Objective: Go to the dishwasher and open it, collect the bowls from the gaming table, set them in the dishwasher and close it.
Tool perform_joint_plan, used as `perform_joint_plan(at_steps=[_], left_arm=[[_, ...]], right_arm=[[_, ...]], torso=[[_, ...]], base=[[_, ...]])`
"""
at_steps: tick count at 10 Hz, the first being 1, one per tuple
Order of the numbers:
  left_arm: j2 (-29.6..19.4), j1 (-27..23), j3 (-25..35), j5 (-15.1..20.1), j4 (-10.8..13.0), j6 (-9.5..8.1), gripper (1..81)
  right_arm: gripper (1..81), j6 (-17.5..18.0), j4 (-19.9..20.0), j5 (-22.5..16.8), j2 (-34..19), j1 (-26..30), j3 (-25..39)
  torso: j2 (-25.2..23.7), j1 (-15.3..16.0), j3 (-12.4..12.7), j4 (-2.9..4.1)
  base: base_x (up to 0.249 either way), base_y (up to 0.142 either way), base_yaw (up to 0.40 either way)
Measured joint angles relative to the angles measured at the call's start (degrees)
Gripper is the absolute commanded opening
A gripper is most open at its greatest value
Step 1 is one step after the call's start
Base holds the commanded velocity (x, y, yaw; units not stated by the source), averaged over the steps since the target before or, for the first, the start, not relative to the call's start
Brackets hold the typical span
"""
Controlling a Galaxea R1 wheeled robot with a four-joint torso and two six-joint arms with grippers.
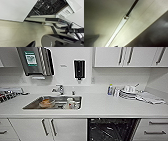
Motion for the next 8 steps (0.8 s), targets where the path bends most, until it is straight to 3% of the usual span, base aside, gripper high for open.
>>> perform_joint_plan(at_steps=[4, 6, 7, 8], left_arm=[[2.1, 0.0, -1.5, 1.3, 0.0, 0.0, 81.1], [2.1, 0.0, -1.5, 1.4, 0.0, 0.0, 81.1], [2.2, 0.0, -1.5, 1.5, 0.0, 0.0, 81.1], [2.4, 0.2, -1.5, 2.1, 0.0, 0.0, 81.1]], right_arm=[[81.1, 1.9, 1.2, 0.1, 4.2, 0.2, -5.9], [81.1, 0.6, 1.1, 0.2, 5.6, 0.9, -7.6], [81.1, -4.6, -2.7, -9.9, 7.2, 0.8, -6.6], [81.1, -4.6, -3.9, -16.3, 10.3, -4.1, -6.7]], torso=[[0.0, 0.1, 0.0, 0.0], [0.0, 0.1, 0.0, 0.02], [0.0, 0.1, 0.0, 0.02], [0.0, 0.1, 0.0, 0.04]], base=[[-0.117, 0.0, 0.0], [-0.12, 0.0, 0.0], [-0.12, 0.0, 0.0], [-0.12, 0.0, 0.0]])
